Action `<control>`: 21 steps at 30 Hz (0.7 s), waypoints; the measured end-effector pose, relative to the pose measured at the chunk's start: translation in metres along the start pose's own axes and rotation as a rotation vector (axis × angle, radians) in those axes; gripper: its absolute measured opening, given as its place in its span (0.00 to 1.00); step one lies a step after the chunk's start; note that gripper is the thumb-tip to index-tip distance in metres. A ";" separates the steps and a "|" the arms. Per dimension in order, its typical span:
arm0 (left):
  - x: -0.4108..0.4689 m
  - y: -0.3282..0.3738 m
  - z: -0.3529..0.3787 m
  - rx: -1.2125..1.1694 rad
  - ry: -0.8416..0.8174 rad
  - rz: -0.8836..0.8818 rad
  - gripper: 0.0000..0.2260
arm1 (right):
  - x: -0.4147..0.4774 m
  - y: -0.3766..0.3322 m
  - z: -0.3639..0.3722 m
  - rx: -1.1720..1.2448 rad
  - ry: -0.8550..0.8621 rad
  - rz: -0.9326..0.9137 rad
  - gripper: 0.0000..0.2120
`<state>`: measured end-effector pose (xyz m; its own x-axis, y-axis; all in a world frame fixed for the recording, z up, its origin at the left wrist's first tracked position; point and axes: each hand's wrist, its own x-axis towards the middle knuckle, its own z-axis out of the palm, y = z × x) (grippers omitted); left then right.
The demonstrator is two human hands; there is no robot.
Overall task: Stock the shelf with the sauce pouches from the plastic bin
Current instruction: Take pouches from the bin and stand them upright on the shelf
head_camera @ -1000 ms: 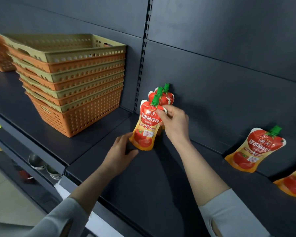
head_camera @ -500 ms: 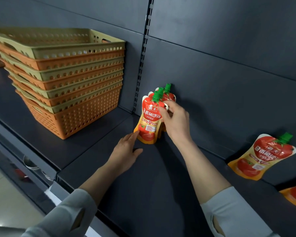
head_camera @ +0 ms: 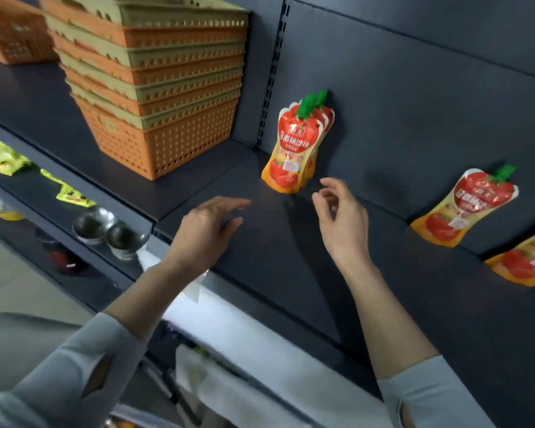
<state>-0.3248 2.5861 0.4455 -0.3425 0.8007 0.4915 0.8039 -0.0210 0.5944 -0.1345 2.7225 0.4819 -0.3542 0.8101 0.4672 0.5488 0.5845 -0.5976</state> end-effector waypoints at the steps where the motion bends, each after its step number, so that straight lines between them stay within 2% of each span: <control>1: -0.019 0.002 -0.011 0.001 0.014 0.002 0.14 | -0.024 -0.004 -0.001 -0.001 0.007 -0.019 0.13; 7: -0.166 -0.011 -0.065 -0.030 0.085 -0.135 0.12 | -0.188 -0.044 0.005 0.044 0.066 -0.123 0.11; 11: -0.281 -0.050 -0.075 -0.043 0.080 -0.407 0.11 | -0.301 -0.056 0.043 0.104 -0.033 -0.074 0.10; 14: -0.369 -0.076 -0.069 -0.014 0.046 -0.647 0.11 | -0.373 -0.049 0.087 0.119 -0.247 -0.008 0.10; 18: -0.459 -0.099 -0.054 0.031 -0.087 -0.944 0.15 | -0.432 -0.040 0.151 0.044 -0.732 0.071 0.12; 21: -0.503 -0.116 -0.039 0.030 -0.170 -1.067 0.18 | -0.450 -0.038 0.207 -0.085 -1.025 0.097 0.14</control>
<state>-0.2648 2.1625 0.1535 -0.8027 0.4698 -0.3673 0.1429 0.7495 0.6464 -0.1525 2.3454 0.1597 -0.7589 0.5257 -0.3843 0.6470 0.5417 -0.5365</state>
